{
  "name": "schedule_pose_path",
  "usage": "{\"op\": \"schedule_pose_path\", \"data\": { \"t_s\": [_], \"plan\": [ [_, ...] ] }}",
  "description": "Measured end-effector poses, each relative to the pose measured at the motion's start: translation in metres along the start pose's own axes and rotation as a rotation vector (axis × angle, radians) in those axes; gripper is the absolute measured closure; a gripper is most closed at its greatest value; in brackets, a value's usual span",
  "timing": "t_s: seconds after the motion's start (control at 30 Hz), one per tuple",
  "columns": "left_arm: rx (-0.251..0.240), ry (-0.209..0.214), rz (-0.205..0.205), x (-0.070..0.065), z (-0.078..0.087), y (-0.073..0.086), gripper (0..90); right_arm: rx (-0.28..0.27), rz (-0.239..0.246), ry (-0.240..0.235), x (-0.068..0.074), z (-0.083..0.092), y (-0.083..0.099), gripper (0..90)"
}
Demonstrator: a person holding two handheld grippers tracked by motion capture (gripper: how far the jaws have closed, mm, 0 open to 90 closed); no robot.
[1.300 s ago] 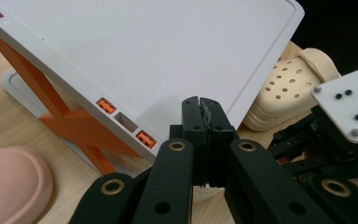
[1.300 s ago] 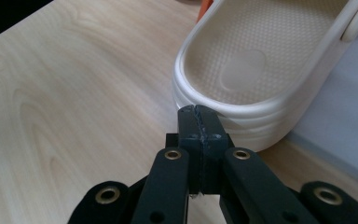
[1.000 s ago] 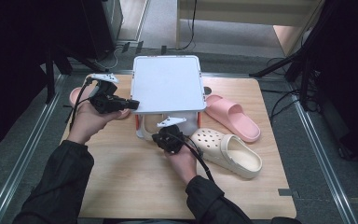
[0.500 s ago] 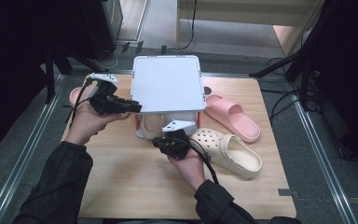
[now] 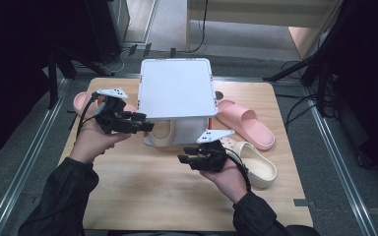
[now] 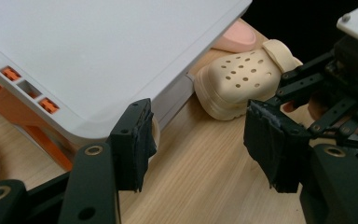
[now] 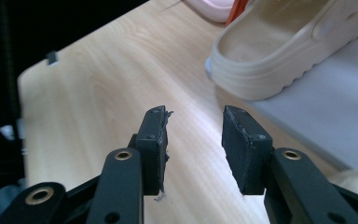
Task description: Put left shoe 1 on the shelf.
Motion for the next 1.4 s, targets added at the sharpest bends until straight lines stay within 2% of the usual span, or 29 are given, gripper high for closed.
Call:
{"op": "schedule_pose_path", "data": {
  "t_s": [0.13, 0.3, 0.47, 0.57, 0.6, 0.73, 0.77, 0.87, 0.93, 1.0, 1.07, 1.13, 1.23, 1.33, 1.4],
  "plan": [
    [-0.026, -0.017, 0.001, -0.002, -0.002, 0.009, 40.8, 0.004, 0.018, -0.009, -0.005, 0.009, 0.006, 61.2],
    [-0.021, -0.036, -0.003, -0.002, -0.009, 0.021, 40.3, -0.011, 0.029, -0.009, -0.016, 0.027, 0.015, 60.5],
    [-0.015, -0.049, -0.005, -0.001, -0.016, 0.033, 39.7, -0.034, 0.018, 0.018, -0.033, 0.048, 0.022, 58.5],
    [-0.036, -0.068, -0.002, 0.000, -0.018, 0.036, 40.1, -0.034, 0.025, 0.030, -0.040, 0.056, 0.025, 58.6],
    [-0.040, -0.067, 0.004, 0.001, -0.020, 0.040, 40.4, -0.039, 0.014, 0.042, -0.048, 0.065, 0.030, 59.0],
    [-0.022, -0.053, 0.023, 0.004, -0.027, 0.050, 41.7, -0.043, -0.025, 0.073, -0.063, 0.080, 0.040, 60.0],
    [-0.022, -0.053, 0.023, 0.004, -0.027, 0.050, 41.8, -0.043, -0.025, 0.073, -0.063, 0.080, 0.040, 60.0],
    [-0.004, -0.061, 0.021, 0.006, -0.032, 0.059, 41.9, -0.046, -0.053, 0.106, -0.076, 0.093, 0.050, 60.7],
    [-0.001, -0.065, 0.018, 0.007, -0.034, 0.062, 41.9, -0.052, -0.056, 0.123, -0.080, 0.099, 0.053, 61.3],
    [0.000, -0.066, 0.020, 0.008, -0.034, 0.064, 41.9, -0.057, -0.063, 0.118, -0.080, 0.103, 0.054, 61.4],
    [-0.004, -0.067, 0.024, 0.009, -0.035, 0.066, 41.9, -0.062, -0.070, 0.146, -0.087, 0.112, 0.060, 61.5],
    [-0.007, -0.072, 0.025, 0.010, -0.035, 0.067, 41.9, -0.049, -0.085, 0.175, -0.093, 0.116, 0.066, 61.5],
    [-0.017, -0.080, 0.023, 0.010, -0.034, 0.067, 42.0, -0.037, -0.113, 0.188, -0.099, 0.115, 0.073, 59.7],
    [-0.028, -0.109, 0.014, 0.012, -0.032, 0.067, 43.9, -0.013, -0.121, 0.206, -0.103, 0.106, 0.076, 56.5],
    [-0.017, -0.102, 0.020, 0.011, -0.032, 0.069, 46.6, 0.004, -0.118, 0.200, -0.104, 0.098, 0.077, 56.8]
  ]
}}
Point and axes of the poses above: each handheld gripper's, and its own axes: z roughly backward along the jaws, y roughly out of its underside, x roughly to its left, the point moved 9 cm from there along -z, roughly forward along the jaws, and after that the axes turned 10 degrees about y, right-handed, at the moved point
